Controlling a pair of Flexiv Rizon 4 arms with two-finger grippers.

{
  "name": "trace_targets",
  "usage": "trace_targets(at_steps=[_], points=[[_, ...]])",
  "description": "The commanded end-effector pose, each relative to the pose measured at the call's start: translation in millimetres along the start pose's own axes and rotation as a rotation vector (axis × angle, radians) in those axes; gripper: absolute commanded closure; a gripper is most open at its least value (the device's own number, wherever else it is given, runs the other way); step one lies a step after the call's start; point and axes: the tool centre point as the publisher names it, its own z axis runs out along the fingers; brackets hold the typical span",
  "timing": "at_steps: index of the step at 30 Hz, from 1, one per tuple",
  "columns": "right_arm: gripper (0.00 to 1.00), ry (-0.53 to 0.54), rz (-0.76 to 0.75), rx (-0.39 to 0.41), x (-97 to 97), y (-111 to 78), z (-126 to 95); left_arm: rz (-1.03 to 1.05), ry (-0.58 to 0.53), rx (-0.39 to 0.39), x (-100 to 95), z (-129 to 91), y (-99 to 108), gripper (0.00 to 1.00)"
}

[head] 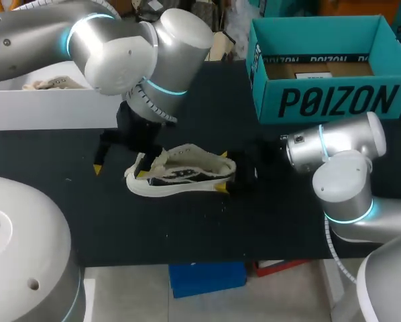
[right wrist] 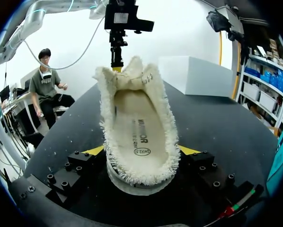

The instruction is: Take the shoe out of the shoebox, open the shoe tongue, remove and reinsert the insole, then place the shoe into the shoebox

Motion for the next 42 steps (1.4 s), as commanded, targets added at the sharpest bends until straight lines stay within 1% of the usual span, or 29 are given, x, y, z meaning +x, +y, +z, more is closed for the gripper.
trace_targets(at_steps=[1,4,8,10,11,12,15,16,17,18,20,21,22,23,24,25,27,29,31,34,35,37,42], points=[[1.00,-0.001,0.001,0.002,-1.6,-2.7,-0.1,-0.001,0.030,-0.008,-3.6,8.4,-3.4,0.00],[1.00,-0.001,0.001,0.002,-1.6,-2.7,-0.1,-0.001,0.033,0.004,-5.4,3.1,-6.2,0.00],[1.00,-0.001,0.001,0.002,-1.6,-2.7,-0.1,0.029,0.067,0.050,-8.7,-13.7,-6.9,0.00],[1.00,-0.001,0.001,0.002,-1.6,-2.7,-0.1,0.108,0.099,0.116,-9.3,-25.4,-6.0,0.00],[1.00,-0.001,0.001,0.002,-1.6,-2.7,-0.1,0.157,0.141,0.133,-9.8,-32.0,-4.8,0.00],[1.00,-0.001,0.001,0.002,-1.6,-2.7,-0.1,0.190,0.153,0.158,-10.9,-37.9,-4.7,0.00],[1.00,-0.001,0.001,0.002,-1.6,-2.7,-0.1,0.362,0.241,0.248,-13.1,-57.4,-3.3,0.00],[1.00,-0.001,0.001,0.002,-1.6,-2.7,-0.1,0.444,0.290,0.283,-13.9,-65.4,-2.3,0.05],[1.00,-0.001,0.001,0.002,-1.6,-2.7,-0.1,0.527,0.318,0.308,-14.8,-73.0,-1.3,0.22],[1.00,-0.001,0.001,0.002,-1.6,-2.7,-0.1,0.595,0.332,0.336,-14.5,-80.8,-0.4,0.48],[1.00,-0.001,0.001,0.002,-1.6,-2.7,-0.1,0.771,0.394,0.360,-12.0,-94.1,-0.1,0.60],[1.00,-0.001,0.001,0.002,-1.6,-2.7,-0.1,0.853,0.417,0.382,-9.5,-101.1,0.2,0.68],[1.00,-0.001,0.001,0.002,-1.6,-2.7,-0.1,0.963,0.461,0.377,-6.0,-107.5,-0.2,0.84],[1.00,-0.001,0.001,0.002,-1.6,-2.7,-0.1,1.060,0.452,0.397,-1.1,-112.2,0.5,0.92],[1.00,-0.001,0.001,0.002,-1.6,-2.7,-0.1,1.126,0.438,0.408,5.5,-116.5,0.9,0.96],[1.00,-0.001,0.001,0.002,-1.6,-2.7,-0.1,1.230,0.470,0.391,12.1,-122.1,1.5,1.00],[1.00,-0.001,0.001,0.002,-1.6,-2.7,-0.1,1.397,0.492,0.408,25.1,-130.9,3.6,1.00],[1.00,-0.001,0.001,0.002,-1.6,-2.7,-0.1,1.577,0.526,0.389,38.7,-136.1,4.0,1.00],[1.00,-0.001,0.001,0.002,-1.6,-2.7,-0.1,1.647,0.532,0.372,50.2,-136.2,3.7,1.00],[1.00,-0.001,0.001,0.002,-1.6,-2.7,-0.1,1.732,0.599,0.359,64.8,-136.8,1.2,1.00],[1.00,-0.001,0.001,0.002,-1.6,-2.7,-0.1,1.756,0.629,0.363,67.5,-137.8,0.3,1.00],[1.00,-0.001,0.001,0.002,-1.6,-2.7,-0.1,1.818,0.643,0.378,74.8,-139.7,-1.4,1.00],[1.00,-0.001,0.001,0.002,-1.6,-2.7,-0.1,1.956,0.679,0.381,74.8,-139.7,-1.4,1.00]])
